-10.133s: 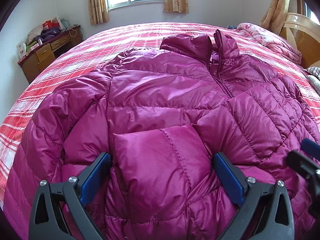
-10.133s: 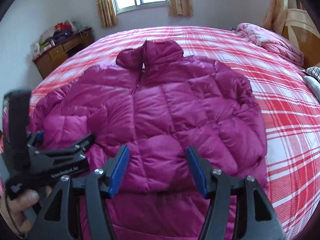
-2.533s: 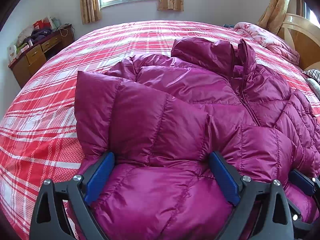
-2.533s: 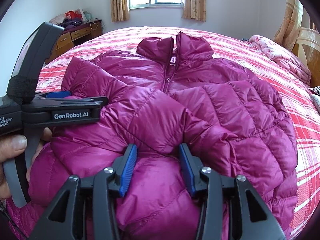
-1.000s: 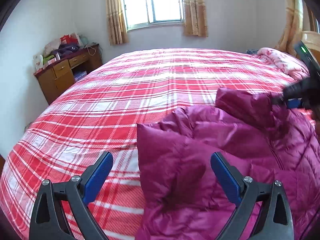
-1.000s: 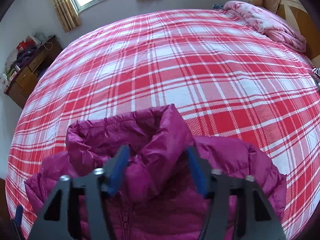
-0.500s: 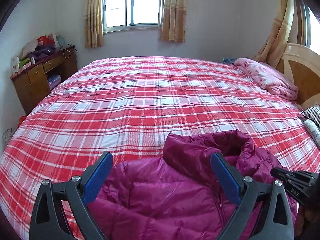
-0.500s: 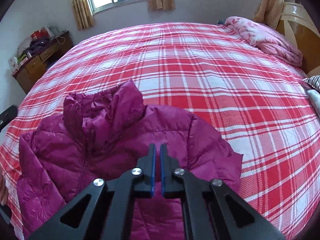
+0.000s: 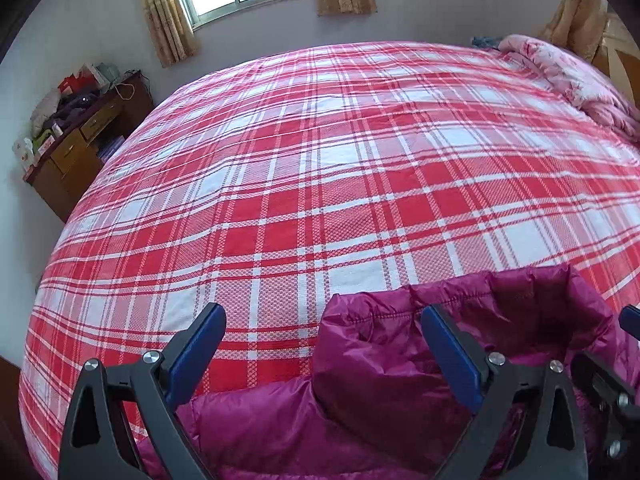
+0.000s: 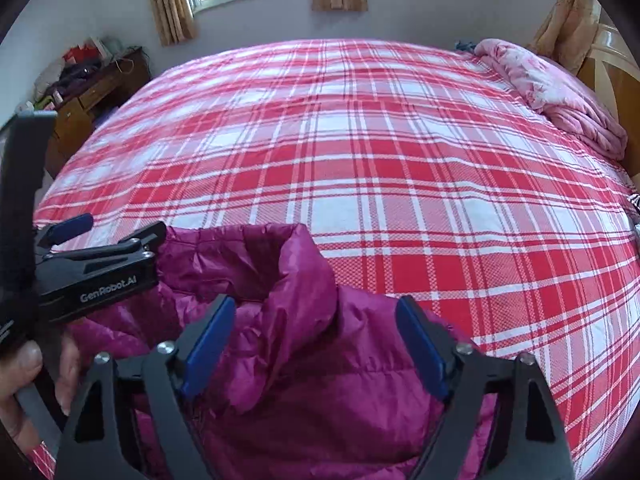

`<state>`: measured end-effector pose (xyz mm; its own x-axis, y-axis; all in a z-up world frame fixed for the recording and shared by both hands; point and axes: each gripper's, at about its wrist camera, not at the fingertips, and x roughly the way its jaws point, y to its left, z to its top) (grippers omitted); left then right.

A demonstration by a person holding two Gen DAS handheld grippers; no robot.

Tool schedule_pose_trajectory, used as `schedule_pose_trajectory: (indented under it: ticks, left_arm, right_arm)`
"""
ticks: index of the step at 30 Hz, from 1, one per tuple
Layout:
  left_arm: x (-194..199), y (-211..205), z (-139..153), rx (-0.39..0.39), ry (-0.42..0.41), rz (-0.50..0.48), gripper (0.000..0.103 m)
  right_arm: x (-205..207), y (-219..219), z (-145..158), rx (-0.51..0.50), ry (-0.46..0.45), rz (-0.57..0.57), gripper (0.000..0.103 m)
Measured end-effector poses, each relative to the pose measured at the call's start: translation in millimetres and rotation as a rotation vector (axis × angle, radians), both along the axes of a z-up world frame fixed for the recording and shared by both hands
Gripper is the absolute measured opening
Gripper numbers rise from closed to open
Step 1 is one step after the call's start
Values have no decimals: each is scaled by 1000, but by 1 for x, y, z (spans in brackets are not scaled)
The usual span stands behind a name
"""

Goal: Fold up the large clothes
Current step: 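Grasp the jacket collar with the right gripper and lift it toward the hem, then hold the collar with both grippers and lay it over onto the hem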

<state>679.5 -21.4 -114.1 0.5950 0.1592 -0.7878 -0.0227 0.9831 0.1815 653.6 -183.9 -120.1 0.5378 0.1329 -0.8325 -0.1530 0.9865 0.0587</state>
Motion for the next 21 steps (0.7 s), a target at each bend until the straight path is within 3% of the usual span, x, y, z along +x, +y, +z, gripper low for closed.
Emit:
schedule_pose_trajectory:
  ticks: [1, 2, 4, 5, 6, 8, 11, 16, 19, 21]
  left_arm:
    - [-3, -2, -4, 29, 3, -17, 98]
    - [-7, -2, -7, 36, -3, -31, 98]
    - [-20, 3, -6, 14, -8, -50, 81]
    - [-26, 6, -6, -19, 10, -66, 57]
    - [-31, 10, -7, -57, 39, -87, 40]
    - [-46, 15, -9, -90, 68, -102, 34]
    - [-72, 16, -11, -73, 81, -140, 26]
    - [-108, 25, -14, -117, 97, -175, 24]
    - [-127, 32, -1, -138, 39, -169, 24]
    - [-136, 39, 18, -214, -32, -174, 25]
  right_arm:
    - [0, 0, -4, -14, 15, 9, 29]
    - [-2, 0, -7, -31, 24, 10, 18]
    - [-13, -8, -6, -39, -8, 12, 13]
    - [-21, -13, -5, -44, -24, 15, 13]
    - [-26, -16, -3, -47, -34, 15, 12]
    - [-41, -26, -1, -37, -53, 18, 10]
    - [-53, -34, -2, -43, -64, 9, 10]
    - [-54, -47, -24, -41, -38, -24, 10]
    - [-58, -51, -33, -26, -58, -20, 10]
    - [-59, -50, -36, -28, -70, -16, 10]
